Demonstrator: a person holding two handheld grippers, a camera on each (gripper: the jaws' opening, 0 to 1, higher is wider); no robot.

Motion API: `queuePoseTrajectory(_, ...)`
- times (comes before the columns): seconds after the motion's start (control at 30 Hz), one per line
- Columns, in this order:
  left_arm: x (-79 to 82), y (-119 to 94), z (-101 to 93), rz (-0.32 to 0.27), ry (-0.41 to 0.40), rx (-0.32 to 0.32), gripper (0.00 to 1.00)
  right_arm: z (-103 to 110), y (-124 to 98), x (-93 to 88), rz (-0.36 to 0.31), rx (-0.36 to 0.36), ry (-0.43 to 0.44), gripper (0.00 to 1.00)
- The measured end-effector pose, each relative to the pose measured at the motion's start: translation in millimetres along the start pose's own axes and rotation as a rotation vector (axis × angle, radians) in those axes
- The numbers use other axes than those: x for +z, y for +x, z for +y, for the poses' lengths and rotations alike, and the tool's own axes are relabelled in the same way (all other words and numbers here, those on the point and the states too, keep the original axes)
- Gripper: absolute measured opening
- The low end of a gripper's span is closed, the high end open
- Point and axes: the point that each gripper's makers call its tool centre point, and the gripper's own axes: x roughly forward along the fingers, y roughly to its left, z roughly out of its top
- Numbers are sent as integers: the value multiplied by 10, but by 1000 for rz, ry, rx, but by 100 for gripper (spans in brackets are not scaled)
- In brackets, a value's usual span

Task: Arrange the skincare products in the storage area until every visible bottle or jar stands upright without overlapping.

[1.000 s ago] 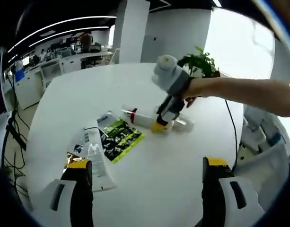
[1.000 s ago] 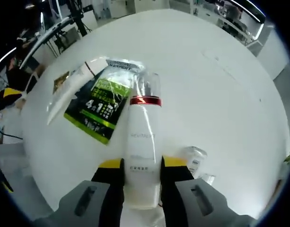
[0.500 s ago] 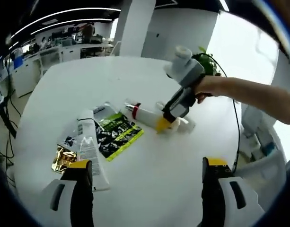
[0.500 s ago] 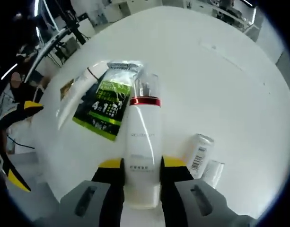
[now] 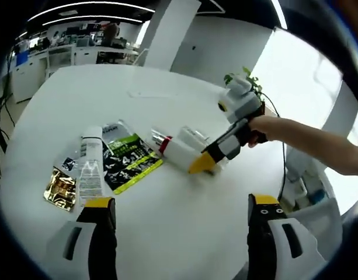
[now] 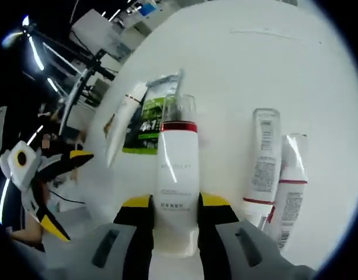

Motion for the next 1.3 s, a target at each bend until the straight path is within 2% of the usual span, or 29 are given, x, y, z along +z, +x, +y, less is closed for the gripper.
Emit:
queuePoseTrajectory(0.13,-22,15,-40,-8,-14,-19,84,65,12,-112,-40,79,59,27)
queuePoseTrajectory(0.4,-60,55,-143,-38,-62,-84,71,252,-35,-326,-133,223,201,27)
queuePoseTrajectory(0.47,-61,67,-164,-41,-97,-99,69,281,-46,-366,-147,244,216,27)
queuePoseTrajectory(0.57,-47,85,-189,-69,-128,-119,63,385,-69,-435,-170,312,262,27)
queuePoseTrajectory(0.73,-66,142,-216,-82,-194,-146,59,538,-89,-508,-197,401,307,27)
queuePoseTrajectory(0.87,-45,199,-230,-104,-255,-159,57,715,-70,-596,-186,435,276,27)
queuePoseTrajectory(1.0,-113,243,-248,-78,-256,-163,52,925,-76,-617,-186,486,255,27)
queuePoseTrajectory(1.03,-71,235,-255,-103,-259,-177,53,925,-60,-624,-179,474,250,27)
queuePoseTrajectory(1.07,-60,221,-207,-100,-292,-161,52,960,-51,-632,-176,479,233,27)
queuePoseTrajectory(1.13,-55,217,-175,-109,-271,-154,45,984,-50,-629,-186,480,220,27)
queuePoseTrajectory(1.2,-61,214,-135,-110,-286,-149,42,995,-60,-607,-200,481,211,27)
queuePoseTrajectory(1.3,-55,235,-119,-119,-305,-149,39,1058,-75,-619,-204,439,95,27)
